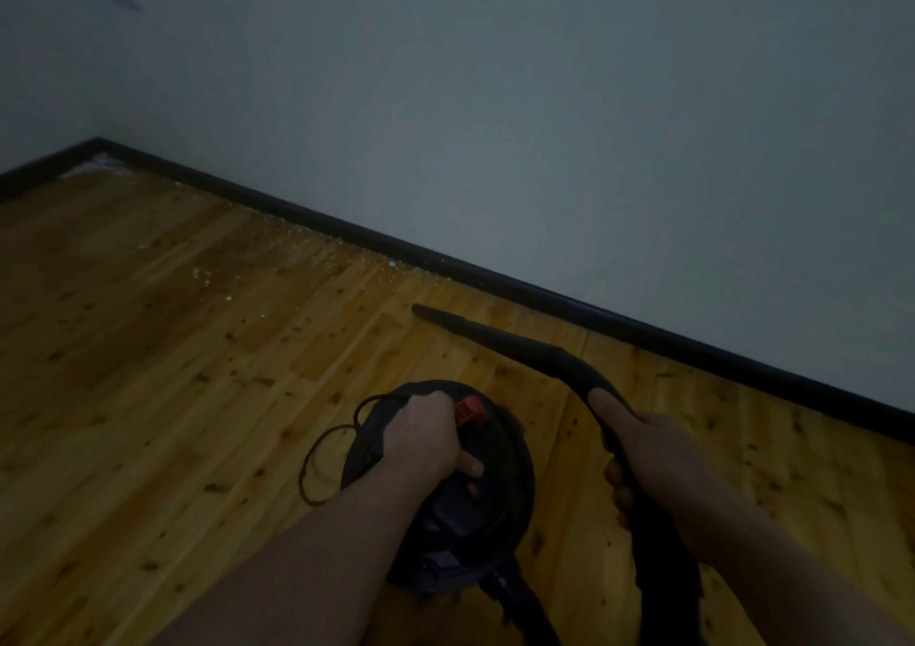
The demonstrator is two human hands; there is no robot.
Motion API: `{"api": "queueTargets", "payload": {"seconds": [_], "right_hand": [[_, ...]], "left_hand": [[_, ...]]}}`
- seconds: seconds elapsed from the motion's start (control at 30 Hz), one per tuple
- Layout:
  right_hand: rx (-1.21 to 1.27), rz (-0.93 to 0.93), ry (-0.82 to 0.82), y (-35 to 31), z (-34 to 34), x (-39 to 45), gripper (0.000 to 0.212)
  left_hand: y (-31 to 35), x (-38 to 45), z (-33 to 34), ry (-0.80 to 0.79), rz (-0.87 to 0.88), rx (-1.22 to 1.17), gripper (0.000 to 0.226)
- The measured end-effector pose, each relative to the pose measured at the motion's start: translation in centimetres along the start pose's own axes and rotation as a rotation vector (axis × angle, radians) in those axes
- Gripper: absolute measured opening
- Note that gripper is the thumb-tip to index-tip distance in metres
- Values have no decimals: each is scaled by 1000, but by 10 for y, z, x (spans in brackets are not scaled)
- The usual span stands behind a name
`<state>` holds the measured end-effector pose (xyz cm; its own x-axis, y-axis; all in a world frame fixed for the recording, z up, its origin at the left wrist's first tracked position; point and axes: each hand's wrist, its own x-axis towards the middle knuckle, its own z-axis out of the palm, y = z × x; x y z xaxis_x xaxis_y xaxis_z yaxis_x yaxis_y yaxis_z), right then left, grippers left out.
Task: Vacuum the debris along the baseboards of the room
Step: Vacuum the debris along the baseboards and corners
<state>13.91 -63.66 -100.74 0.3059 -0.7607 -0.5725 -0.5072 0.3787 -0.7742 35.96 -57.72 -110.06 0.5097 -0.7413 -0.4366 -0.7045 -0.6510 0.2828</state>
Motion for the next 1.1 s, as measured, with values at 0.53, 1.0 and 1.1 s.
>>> {"api": "queueTargets", "payload": {"seconds": [0.53, 1.0, 1.1], "right_hand": [[102, 22, 157, -2, -12, 11, 44], [121, 44, 225, -5, 0, 1, 46], [117, 12, 205, -11, 7, 0, 45]], "left_hand": [[3, 19, -8, -14, 57, -2, 64], [0, 26, -7, -9, 94, -44, 77], [0, 24, -7, -6, 103, -54, 75]]}}
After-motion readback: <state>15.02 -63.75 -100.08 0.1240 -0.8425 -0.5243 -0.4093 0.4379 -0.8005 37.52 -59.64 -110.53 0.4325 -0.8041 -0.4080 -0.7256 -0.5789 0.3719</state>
